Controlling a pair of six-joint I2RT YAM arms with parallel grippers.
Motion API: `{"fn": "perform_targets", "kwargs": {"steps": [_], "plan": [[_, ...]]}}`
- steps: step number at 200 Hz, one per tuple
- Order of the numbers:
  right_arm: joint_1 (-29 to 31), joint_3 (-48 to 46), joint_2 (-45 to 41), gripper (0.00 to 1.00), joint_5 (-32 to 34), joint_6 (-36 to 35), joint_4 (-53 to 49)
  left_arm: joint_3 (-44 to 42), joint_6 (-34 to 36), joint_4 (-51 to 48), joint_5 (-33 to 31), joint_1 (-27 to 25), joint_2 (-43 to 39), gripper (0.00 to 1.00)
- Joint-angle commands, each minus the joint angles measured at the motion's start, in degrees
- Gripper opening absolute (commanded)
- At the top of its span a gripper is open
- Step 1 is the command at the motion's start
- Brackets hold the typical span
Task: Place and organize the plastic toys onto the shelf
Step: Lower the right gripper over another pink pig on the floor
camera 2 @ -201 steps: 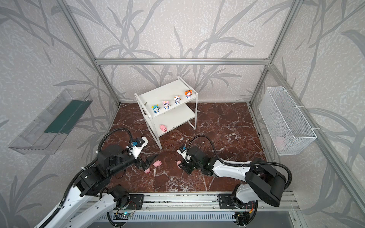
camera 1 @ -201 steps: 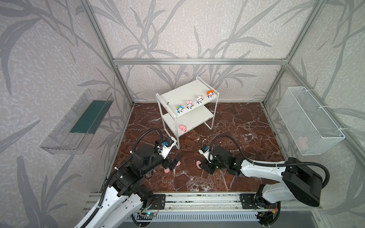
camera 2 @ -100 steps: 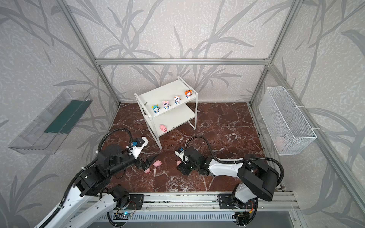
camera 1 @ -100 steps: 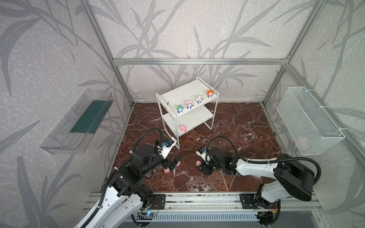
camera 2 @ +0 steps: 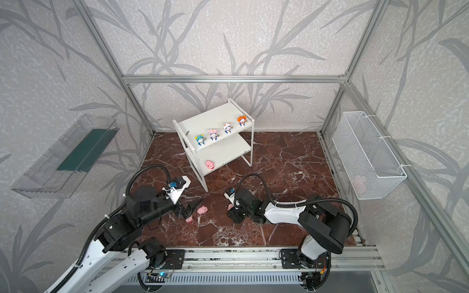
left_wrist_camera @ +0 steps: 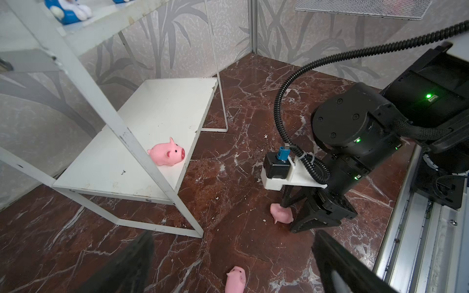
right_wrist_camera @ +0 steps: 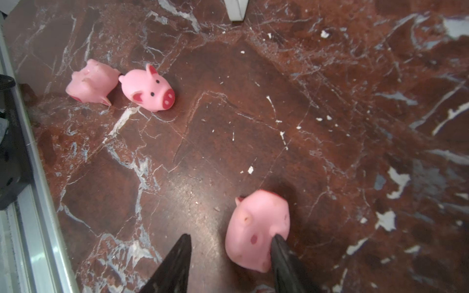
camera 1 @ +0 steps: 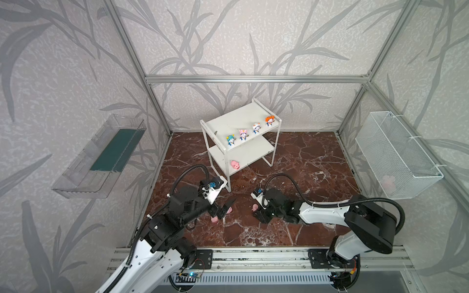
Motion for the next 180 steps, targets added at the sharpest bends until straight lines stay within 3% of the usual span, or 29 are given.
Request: {"fn": "perform_targets", "kwargs": {"steps": [1, 27, 63, 180], "plan": [[0.3, 0.7, 0.4, 0.51, 1.6, -0.4, -3.9, -0.6, 0.2, 1.2, 0.6, 0.3, 0.0, 0.99], [0.2, 0.8, 0.4, 0.47, 4.3, -0.1, -5.1, -0.6, 0.2, 1.2, 0.6, 0.3, 0.2, 0.99], [-0.6, -0.4, -0.3, 0.33, 5.9, 1.0, -4.3, -0.5, 0.3, 1.2, 0.7, 0.3, 0.3, 0.99], [-0.6, 3.9, 0.6, 0.52, 1.6, -4.4, -5.1, -0.6, 0.4, 1.3, 0.6, 0.4, 0.2, 0.99]]}}
